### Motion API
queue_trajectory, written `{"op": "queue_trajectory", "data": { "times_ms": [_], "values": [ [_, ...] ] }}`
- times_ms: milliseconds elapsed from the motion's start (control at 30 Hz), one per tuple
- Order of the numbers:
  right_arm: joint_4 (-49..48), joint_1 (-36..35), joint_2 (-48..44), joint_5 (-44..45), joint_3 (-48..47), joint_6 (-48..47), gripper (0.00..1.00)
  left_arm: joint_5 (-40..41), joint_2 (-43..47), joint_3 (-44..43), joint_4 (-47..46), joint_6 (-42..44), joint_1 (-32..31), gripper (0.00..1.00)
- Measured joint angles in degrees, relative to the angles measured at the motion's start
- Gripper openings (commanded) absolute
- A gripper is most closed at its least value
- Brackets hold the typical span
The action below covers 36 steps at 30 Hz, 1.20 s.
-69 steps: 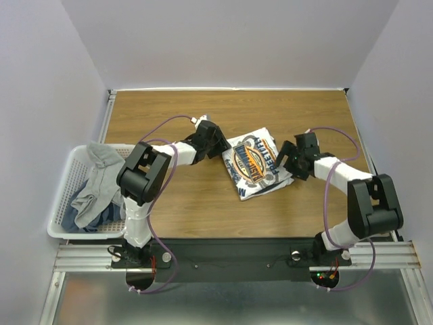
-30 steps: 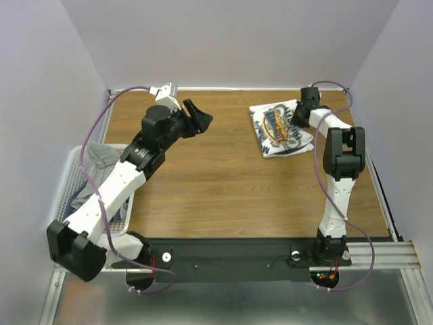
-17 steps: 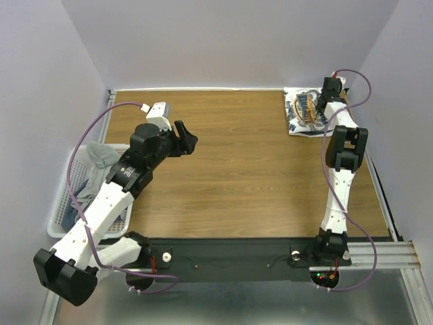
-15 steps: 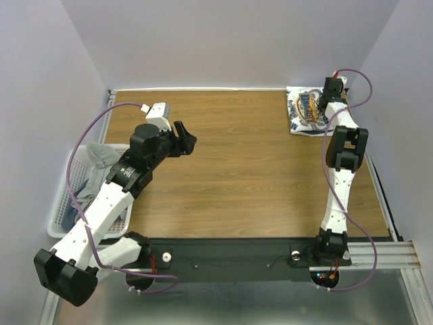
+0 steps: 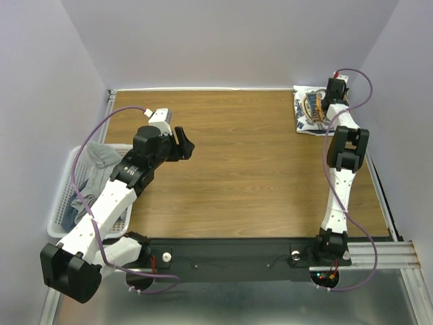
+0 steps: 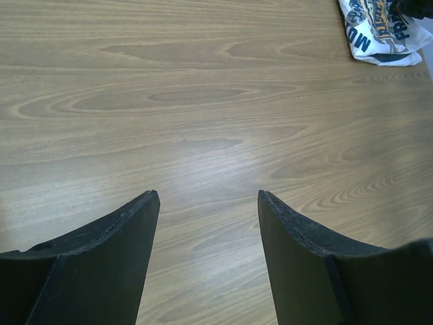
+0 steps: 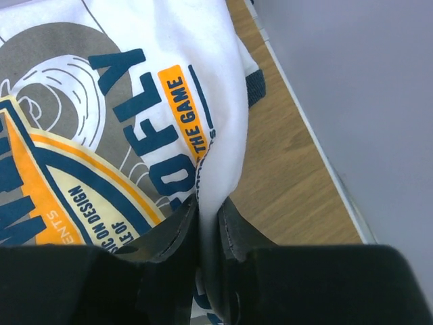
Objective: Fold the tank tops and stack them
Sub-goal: Neatly place the folded tank top to the corner
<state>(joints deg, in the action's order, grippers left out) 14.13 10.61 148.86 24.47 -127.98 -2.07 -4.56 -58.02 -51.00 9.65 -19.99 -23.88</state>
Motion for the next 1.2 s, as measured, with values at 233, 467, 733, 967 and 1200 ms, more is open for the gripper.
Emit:
{"op": "queue_trajectory", "data": {
  "times_ms": [233,467,733,967,1200],
  "values": [
    [-2.69,0.98,0.50,0.76,-0.02,-1.77,0.83,-1.14,0.00,0.00,-0.26,0.02,0.00,0.72],
    [-3.30,1.49,0.33,3.45,-0.09,0.11,1.00,-2.40,-0.02,0.02,-0.42,0.02,0.55,0.72],
    [-1.81,0.90,-11.98,5.75,14.43,10.97,1.00,-2.95,0.13,0.11,-0.57,0.02,1.84,0.72],
    [-2.34,-3.17,-38.60,3.50,37.11,21.79,1.00,-1.97,2.75,1.01,-0.61,0.07,2.16,0.72],
    [-4.81,-27.87,-62.58,2.71,58.12,26.32,1.00,0.42,6.99,3.45,0.00,0.22,2.23,0.72]
  ]
}}
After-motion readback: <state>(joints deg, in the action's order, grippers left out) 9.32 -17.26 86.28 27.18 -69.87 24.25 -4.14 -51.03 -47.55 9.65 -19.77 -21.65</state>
